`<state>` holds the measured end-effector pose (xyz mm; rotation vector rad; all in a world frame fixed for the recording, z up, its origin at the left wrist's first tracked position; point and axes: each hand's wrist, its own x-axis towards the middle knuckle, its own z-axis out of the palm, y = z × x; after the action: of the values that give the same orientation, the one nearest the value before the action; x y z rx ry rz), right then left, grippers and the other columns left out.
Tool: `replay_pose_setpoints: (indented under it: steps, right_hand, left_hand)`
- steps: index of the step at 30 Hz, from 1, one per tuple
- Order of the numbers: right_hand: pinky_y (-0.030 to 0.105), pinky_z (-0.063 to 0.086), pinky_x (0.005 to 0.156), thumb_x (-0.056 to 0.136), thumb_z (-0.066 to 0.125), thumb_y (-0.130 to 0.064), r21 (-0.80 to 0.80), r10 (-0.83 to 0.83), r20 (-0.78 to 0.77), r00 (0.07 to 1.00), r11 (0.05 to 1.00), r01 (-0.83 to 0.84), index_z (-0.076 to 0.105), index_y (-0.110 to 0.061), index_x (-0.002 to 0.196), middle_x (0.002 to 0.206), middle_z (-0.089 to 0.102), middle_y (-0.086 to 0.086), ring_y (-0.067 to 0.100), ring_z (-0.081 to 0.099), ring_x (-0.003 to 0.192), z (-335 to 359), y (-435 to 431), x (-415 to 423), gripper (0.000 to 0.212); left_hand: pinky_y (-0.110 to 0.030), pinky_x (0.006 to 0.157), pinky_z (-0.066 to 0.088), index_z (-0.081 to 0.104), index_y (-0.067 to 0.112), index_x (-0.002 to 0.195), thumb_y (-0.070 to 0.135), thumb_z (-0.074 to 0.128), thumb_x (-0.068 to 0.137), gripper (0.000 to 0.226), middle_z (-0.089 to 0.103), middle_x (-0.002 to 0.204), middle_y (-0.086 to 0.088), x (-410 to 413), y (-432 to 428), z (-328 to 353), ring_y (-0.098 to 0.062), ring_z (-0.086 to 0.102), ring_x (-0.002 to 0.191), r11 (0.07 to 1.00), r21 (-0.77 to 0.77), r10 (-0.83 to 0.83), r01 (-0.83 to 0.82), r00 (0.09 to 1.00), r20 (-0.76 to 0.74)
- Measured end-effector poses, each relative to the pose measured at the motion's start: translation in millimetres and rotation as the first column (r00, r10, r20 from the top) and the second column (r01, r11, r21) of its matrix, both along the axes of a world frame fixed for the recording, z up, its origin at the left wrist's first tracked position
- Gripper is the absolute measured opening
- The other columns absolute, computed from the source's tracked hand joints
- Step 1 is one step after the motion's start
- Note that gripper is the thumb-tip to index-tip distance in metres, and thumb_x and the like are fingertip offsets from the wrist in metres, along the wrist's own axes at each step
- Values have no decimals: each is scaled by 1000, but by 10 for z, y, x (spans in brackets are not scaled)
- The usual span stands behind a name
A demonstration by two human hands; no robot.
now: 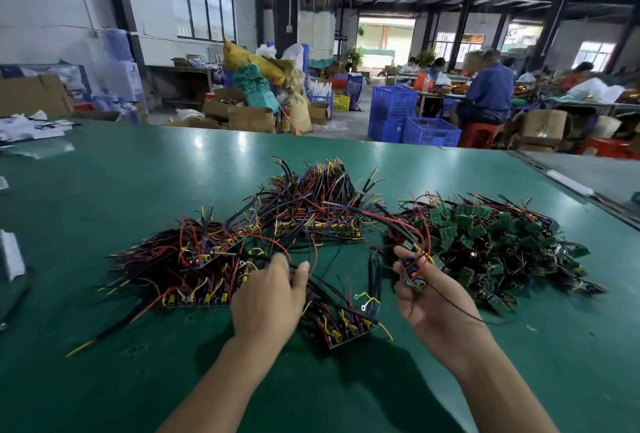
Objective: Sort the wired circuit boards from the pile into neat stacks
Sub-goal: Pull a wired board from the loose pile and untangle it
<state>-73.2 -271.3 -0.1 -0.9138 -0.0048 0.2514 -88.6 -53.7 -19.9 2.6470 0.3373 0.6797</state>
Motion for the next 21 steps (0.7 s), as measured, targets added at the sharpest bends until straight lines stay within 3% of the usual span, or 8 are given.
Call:
replay_pose_setpoints:
  steps: [2, 5, 6, 8, 10, 12, 17, 21]
  right_hand:
    - [16, 45, 46, 75, 59, -32, -27, 46, -33, 998, 999, -47, 81, -19, 85, 78, 70, -2, 6, 57, 53, 1, 45, -26, 27]
    - [22, 45, 57, 71, 60, -37, -105, 90, -64, 994, 990, -96, 81, -20, 80, 87, 74, 0, 8, 61, 63, 14, 145, -72, 29]
    - [25, 44, 64, 69, 62, -38, -130, 104, -59, 993, 985, -111, 81, -20, 80, 95, 75, 1, 10, 63, 70, 22, 184, -97, 29]
    - [30, 45, 73, 65, 67, -39, -131, 135, -33, 990, 982, -138, 79, -19, 83, 105, 74, 4, 13, 67, 82, 19, 227, -150, 30]
    - [33, 51, 79, 73, 64, -34, -88, 197, -19, 980, 976, -198, 79, -18, 88, 107, 73, 11, 21, 69, 92, 3, 238, -194, 27]
    - [38, 52, 86, 82, 58, -28, -26, 295, 6, 956, 955, -294, 76, -12, 103, 116, 68, 20, 29, 67, 103, -5, 226, -218, 32]
    - [35, 49, 84, 79, 63, -24, 53, 371, -43, 927, 928, -369, 66, -5, 113, 117, 65, 19, 28, 66, 105, 3, 226, -220, 39]
    - [32, 44, 79, 78, 63, -24, -47, 304, -52, 951, 951, -306, 63, -8, 122, 112, 67, 16, 24, 64, 98, 10, 297, -227, 47]
  left_hand:
    - [-17, 37, 22, 38, 28, 65, 57, 21, 96, 46, 42, 47, 9, -52, -96, 33, -5, 40, 36, 965, -101, -237, 242, 970, 60]
    - [-17, 42, 22, 39, 30, 68, 62, 17, 95, 48, 37, 46, 9, -155, -300, -25, -8, 38, 39, 798, -261, -496, 543, 838, 227]
    - [-19, 44, 23, 42, 31, 74, 61, 20, 96, 43, 40, 48, 8, -175, -359, -64, -8, 37, 41, 756, -282, -527, 590, 805, 272]
    - [-16, 51, 31, 48, 42, 94, 50, 41, 96, 11, 53, 63, 16, -209, -466, -89, -3, 47, 52, 667, -335, -570, 666, 745, 346]
    - [-13, 70, 42, 49, 43, 115, 34, 61, 89, 30, 61, 89, 22, -224, -538, -96, 1, 59, 77, 587, -375, -584, 718, 696, 418]
    - [-15, 81, 44, 50, 41, 124, 29, 68, 84, 45, 59, 106, 22, -239, -564, -103, 1, 59, 91, 573, -377, -567, 728, 684, 459]
    - [-14, 81, 43, 61, 36, 117, 38, 66, 85, 33, 56, 107, 16, -259, -603, -68, -7, 59, 100, 576, -360, -493, 734, 663, 564]
    - [-23, 73, 53, 69, 35, 104, 38, 73, 78, 26, 67, 99, 8, -278, -615, -42, -11, 65, 91, 504, -468, -436, 726, 682, 588]
